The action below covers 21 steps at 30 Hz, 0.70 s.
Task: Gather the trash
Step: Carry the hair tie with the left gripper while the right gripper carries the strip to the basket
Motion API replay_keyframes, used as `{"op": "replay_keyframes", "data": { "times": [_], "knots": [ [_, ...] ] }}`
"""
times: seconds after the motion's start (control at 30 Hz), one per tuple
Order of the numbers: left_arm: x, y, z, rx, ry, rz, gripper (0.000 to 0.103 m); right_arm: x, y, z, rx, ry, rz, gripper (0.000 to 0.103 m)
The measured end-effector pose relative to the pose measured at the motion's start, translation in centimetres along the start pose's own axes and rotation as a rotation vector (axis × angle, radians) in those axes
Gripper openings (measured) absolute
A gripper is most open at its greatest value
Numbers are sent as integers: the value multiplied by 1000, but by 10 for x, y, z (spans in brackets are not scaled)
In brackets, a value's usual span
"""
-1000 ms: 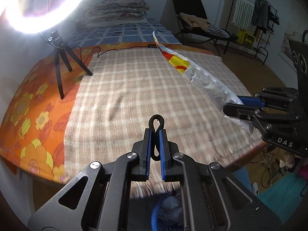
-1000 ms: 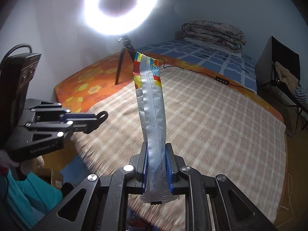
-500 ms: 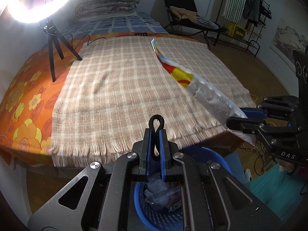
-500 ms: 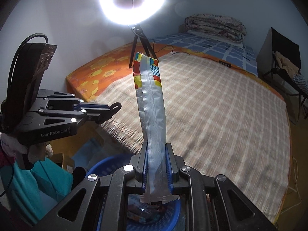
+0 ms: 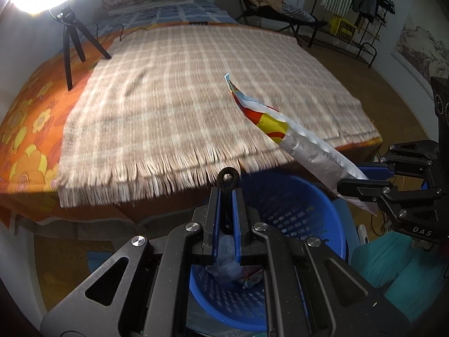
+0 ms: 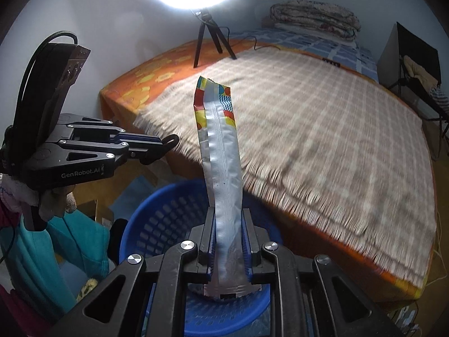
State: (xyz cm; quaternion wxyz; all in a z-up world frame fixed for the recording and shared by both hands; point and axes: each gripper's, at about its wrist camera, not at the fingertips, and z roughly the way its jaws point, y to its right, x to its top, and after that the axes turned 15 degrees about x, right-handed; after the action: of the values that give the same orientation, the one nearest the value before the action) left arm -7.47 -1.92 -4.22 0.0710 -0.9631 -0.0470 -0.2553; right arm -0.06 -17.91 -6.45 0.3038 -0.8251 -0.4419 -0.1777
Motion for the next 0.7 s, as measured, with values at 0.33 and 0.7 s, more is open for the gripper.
{"op": "replay_keyframes", "data": {
  "times": [0.33,0.7],
  "knots": [
    [-26,13,16,-15,-68,21,6,-24,-7,15,13,-55,15,15],
    [-43,15,33,-25,-133,23,6,-45,-11,35,31,-131,24,15]
  ]
}}
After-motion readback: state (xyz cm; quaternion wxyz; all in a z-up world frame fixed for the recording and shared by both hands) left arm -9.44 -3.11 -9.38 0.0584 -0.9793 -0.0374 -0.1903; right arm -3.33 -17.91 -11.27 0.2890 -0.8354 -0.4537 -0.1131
